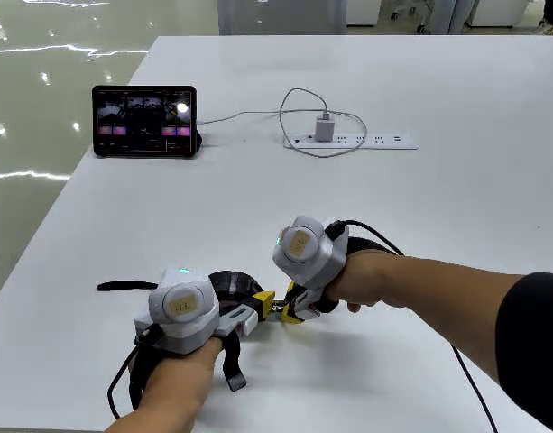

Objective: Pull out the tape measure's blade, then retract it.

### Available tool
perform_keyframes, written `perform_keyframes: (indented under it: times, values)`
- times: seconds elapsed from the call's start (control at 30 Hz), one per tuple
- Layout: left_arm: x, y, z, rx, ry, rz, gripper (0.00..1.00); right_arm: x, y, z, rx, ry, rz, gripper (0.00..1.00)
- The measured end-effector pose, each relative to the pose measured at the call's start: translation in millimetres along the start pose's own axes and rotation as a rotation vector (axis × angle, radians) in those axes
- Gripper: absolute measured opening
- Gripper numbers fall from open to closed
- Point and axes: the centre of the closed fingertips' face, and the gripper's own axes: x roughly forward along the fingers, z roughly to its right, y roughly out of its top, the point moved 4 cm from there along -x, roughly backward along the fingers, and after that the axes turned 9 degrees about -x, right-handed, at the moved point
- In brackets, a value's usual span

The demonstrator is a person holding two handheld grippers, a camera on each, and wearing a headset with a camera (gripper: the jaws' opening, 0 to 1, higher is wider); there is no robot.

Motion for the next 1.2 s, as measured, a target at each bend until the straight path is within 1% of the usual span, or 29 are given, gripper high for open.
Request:
perform_keyframes:
  times: [0.57,1.2]
  values:
    - [-0.5,0.1,0.0,-0.004,0.000,0.000,0.62,3.3,7.8,-1.9,-0.003,0.001,0.018,0.11]
    - [-0.3,0.4,-0.3,-0.004,0.000,0.001,0.62,9.0,16.3,-1.7,-0.006,-0.010,0.045,0.11]
